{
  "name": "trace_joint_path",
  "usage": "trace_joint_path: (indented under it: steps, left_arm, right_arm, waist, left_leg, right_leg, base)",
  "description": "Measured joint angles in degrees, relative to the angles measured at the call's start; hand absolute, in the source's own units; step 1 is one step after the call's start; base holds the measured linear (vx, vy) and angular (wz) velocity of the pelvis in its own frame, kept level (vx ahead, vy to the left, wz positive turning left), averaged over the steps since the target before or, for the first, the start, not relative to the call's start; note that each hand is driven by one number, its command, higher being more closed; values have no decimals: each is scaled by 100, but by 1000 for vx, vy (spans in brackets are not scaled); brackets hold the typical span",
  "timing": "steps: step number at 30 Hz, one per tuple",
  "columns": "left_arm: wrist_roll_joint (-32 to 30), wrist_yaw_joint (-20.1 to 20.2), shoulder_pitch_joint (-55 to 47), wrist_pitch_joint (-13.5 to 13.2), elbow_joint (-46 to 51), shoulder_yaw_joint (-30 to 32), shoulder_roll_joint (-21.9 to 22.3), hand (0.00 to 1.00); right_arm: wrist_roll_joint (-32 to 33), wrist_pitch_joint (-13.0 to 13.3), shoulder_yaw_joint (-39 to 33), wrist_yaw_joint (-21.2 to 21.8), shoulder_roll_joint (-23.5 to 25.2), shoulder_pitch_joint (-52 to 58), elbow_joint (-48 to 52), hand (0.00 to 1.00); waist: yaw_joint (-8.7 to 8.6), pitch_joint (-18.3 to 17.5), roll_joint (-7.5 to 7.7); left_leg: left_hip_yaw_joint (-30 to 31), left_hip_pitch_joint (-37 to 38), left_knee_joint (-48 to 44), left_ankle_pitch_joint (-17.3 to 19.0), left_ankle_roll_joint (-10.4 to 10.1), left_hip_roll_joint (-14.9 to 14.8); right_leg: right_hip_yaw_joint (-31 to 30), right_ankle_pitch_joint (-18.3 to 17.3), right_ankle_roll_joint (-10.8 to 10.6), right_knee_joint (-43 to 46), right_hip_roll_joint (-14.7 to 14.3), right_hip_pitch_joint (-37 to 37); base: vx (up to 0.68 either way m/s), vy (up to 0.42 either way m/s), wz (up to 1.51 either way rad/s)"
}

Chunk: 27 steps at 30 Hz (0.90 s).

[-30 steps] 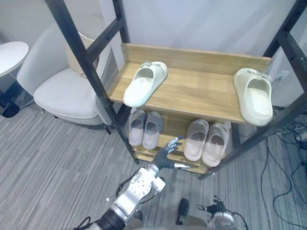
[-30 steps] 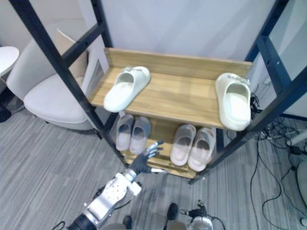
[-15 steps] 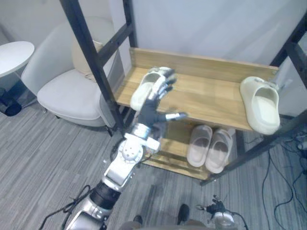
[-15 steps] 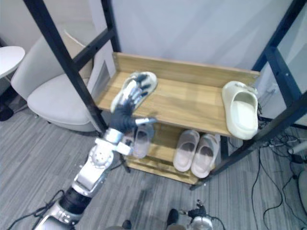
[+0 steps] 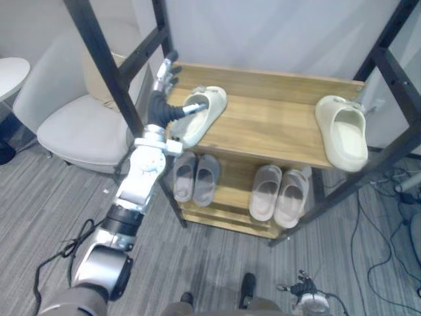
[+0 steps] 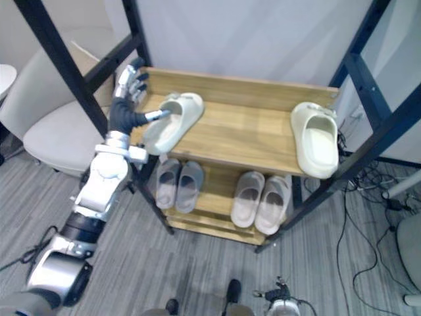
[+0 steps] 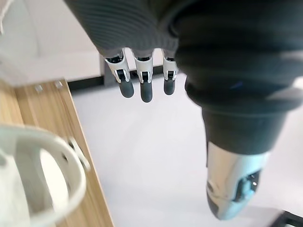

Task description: Organize the slippers on the shoe rack

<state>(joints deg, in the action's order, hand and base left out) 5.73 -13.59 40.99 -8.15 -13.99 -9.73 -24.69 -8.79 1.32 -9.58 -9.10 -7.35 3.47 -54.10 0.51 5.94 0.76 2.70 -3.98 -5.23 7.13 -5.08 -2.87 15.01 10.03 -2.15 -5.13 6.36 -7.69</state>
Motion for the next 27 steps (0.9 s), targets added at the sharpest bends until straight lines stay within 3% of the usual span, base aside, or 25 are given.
trace_joint_path:
  steps: [20,27]
  left_arm:
    - [-270,1,979,293,-841,-26,-152,0]
    - [-909,-40,1260,449,-1296,-74,-164,0]
  right_arm:
    - [-18,-86,-83,-1,478,125,601,0]
    - [-22,-90,-82,-65,509,134,599,0]
  waist:
    - [165,57,94]
    - [171,92,140]
  left_leg:
    - [-570,-411,-708,440,108,-27]
    - [-703,-590,-947,561,103,-65]
  right_leg:
    - [-552,162,-30,2,-13,-421]
    - [-690,229,-9,1,-39,-567]
  base:
    - [18,21,-14]
    - [-10,7,-12]
